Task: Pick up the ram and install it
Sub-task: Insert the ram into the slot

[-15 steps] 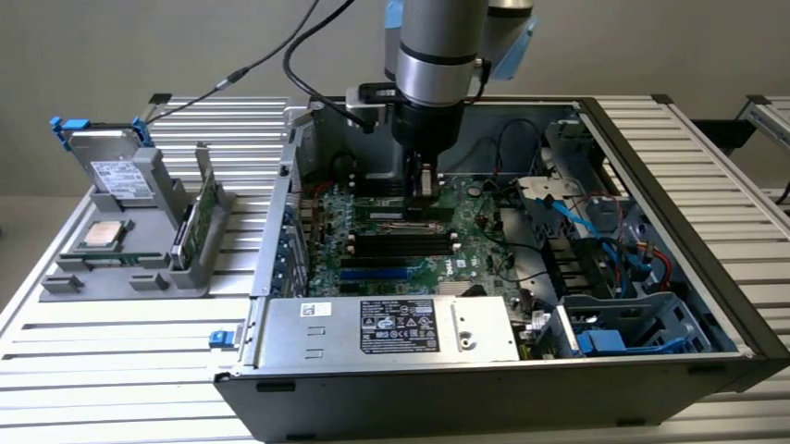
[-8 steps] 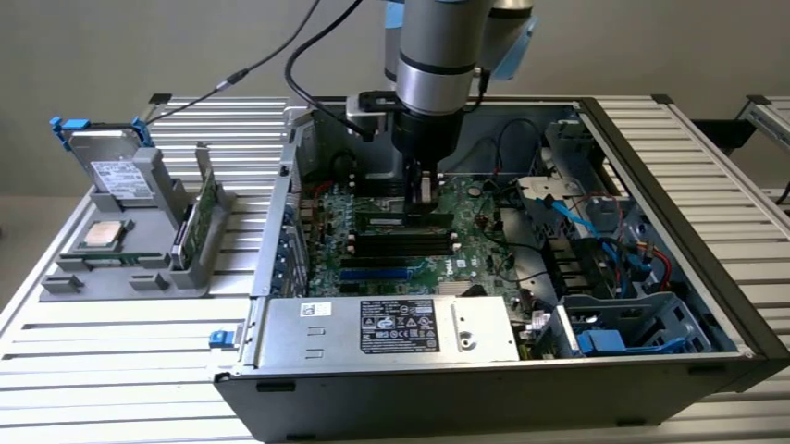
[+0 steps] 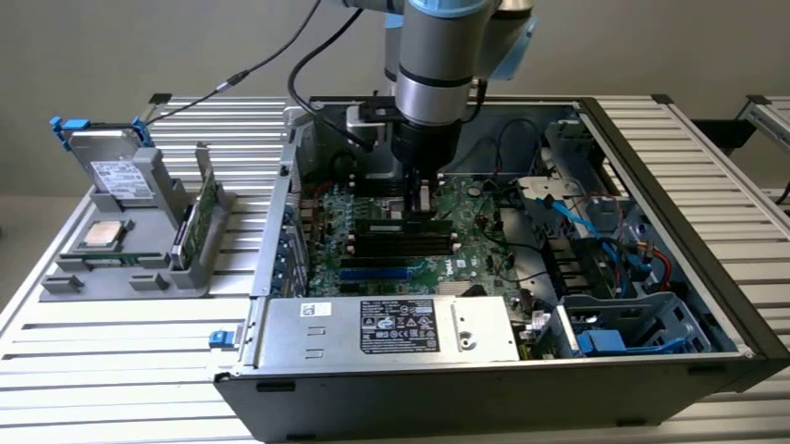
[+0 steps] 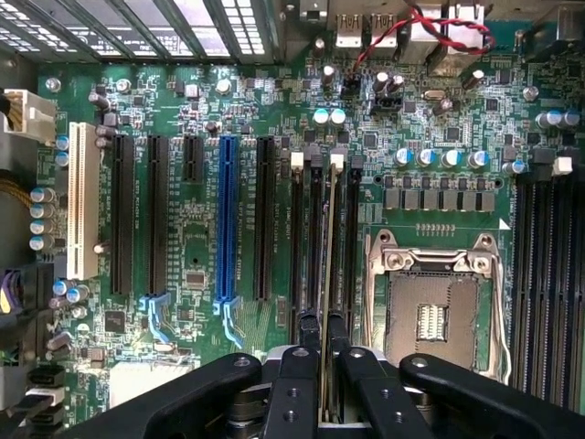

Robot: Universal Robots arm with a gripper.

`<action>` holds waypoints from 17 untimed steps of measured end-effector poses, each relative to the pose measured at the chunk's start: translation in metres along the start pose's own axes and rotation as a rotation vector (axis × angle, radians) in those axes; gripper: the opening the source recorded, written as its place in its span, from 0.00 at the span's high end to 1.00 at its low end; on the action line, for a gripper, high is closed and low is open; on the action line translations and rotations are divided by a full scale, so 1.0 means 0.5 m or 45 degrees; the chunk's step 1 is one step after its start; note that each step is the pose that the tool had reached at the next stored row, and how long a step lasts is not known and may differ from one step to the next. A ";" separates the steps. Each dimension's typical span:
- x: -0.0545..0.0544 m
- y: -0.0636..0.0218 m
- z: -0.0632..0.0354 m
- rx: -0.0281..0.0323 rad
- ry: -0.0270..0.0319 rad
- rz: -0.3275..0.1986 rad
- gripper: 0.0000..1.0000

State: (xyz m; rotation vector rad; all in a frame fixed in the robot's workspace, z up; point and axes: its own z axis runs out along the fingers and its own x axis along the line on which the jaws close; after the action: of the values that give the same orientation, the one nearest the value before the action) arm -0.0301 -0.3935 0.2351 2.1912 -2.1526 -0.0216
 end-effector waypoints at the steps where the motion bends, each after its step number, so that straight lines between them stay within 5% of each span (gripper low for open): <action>1: 0.000 0.000 0.000 0.0010 0.0006 0.000 0.86; 4: 0.000 0.000 0.000 0.0099 0.0010 0.000 0.86; 8: 0.001 0.004 0.000 0.0397 0.0020 -0.005 0.86; 11: 0.002 0.010 0.001 0.0428 0.0065 -0.011 0.86; 17: 0.004 0.012 0.004 0.0425 0.0347 -0.021 0.86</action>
State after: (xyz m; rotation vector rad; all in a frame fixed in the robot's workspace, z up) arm -0.0364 -0.3955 0.2338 2.2142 -2.1356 0.0434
